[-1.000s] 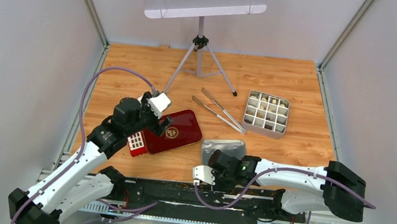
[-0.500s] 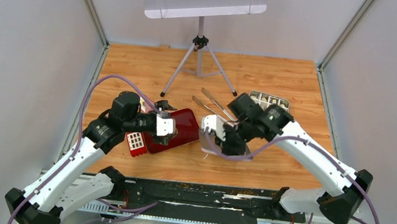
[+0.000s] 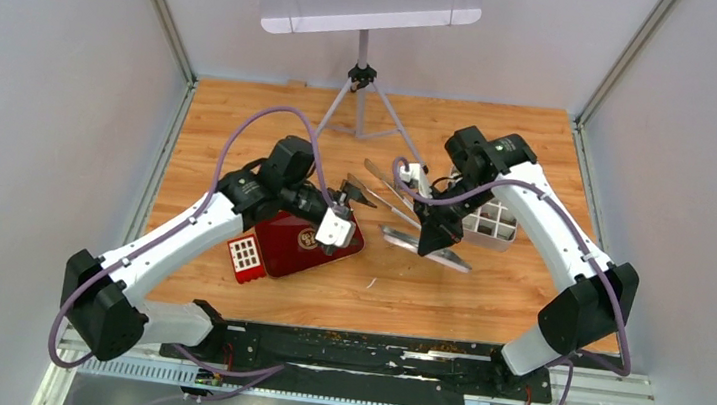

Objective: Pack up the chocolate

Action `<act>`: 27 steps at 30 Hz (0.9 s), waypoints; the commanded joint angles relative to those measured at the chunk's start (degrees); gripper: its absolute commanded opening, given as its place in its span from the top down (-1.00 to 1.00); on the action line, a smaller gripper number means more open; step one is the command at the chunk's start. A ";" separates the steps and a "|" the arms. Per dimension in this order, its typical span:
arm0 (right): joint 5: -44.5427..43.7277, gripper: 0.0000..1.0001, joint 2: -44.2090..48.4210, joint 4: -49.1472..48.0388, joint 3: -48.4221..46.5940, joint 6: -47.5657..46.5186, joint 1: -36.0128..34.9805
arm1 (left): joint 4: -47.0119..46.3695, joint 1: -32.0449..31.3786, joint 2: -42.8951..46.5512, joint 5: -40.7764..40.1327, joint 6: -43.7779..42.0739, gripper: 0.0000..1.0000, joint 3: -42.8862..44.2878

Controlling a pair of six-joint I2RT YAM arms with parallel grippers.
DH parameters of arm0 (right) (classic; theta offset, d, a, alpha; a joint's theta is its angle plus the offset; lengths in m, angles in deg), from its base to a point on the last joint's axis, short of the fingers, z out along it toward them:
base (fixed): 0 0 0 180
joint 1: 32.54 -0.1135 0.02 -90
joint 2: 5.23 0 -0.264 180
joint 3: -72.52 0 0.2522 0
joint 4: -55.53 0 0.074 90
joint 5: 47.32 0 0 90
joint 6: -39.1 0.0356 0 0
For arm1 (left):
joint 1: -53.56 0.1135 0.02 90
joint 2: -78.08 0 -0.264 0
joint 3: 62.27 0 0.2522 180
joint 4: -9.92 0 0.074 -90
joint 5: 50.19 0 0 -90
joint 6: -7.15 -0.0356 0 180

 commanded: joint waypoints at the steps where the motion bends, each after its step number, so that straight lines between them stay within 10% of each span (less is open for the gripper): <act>1: 7.64 0.88 -0.14 2.53 -3.29 -3.30 3.20 | -2.76 -2.97 -3.01 0.41 0.30 -0.63 3.87; 22: 5.34 0.84 1.38 2.26 -2.21 -3.05 7.30 | -3.99 -8.80 -18.74 1.26 17.02 0.23 13.66; 27: 3.17 0.50 2.09 2.21 -2.42 -3.61 8.17 | -5.47 -8.76 -20.28 0.65 23.03 0.39 14.43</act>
